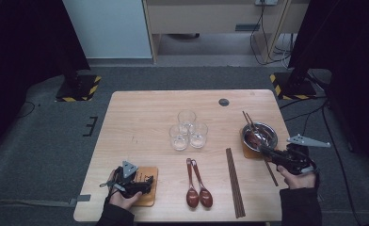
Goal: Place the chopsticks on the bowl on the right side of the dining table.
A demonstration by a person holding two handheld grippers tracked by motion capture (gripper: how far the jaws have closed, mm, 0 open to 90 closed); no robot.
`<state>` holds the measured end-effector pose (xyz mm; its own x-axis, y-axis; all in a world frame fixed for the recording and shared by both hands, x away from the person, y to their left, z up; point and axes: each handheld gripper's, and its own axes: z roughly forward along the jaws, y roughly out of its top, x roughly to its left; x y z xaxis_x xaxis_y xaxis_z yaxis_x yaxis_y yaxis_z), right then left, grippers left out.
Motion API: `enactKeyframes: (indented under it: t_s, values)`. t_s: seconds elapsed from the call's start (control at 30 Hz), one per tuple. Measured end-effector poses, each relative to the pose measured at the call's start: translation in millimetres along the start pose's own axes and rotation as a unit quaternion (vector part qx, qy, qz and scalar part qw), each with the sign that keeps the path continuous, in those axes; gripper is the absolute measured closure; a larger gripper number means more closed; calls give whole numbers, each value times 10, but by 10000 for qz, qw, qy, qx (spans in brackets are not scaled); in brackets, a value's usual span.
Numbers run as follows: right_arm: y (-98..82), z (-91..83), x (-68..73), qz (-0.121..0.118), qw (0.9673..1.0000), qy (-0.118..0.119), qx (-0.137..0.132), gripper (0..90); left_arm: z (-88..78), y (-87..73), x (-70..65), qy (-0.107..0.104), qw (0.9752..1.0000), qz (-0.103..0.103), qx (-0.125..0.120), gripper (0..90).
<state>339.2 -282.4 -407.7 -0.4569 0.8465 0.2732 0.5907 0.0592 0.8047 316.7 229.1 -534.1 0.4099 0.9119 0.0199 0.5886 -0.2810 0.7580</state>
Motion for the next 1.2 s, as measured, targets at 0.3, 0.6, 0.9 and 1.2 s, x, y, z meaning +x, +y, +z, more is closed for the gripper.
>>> enactKeyframes:
  t_s: [0.3, 0.6, 0.9, 1.2]
  values:
    - [41, -10, -122, 70, 9999, -82, -72, 851, 0, 0, 0, -2, 10000, -1, 1, 7]
    - [108, 0, -223, 143, 9997, -124, -122, 851, 1, 0, 0, -3, 10000, -4, 0, 7]
    - [158, 78, -357, 158, 9995, -266, -112, 851, 1, 0, 0, -4, 10000, -5, 0, 7]
    - [177, 157, -498, 199, 9990, -395, -36, 851, 1, 0, 0, -4, 10000, -5, 1, 7]
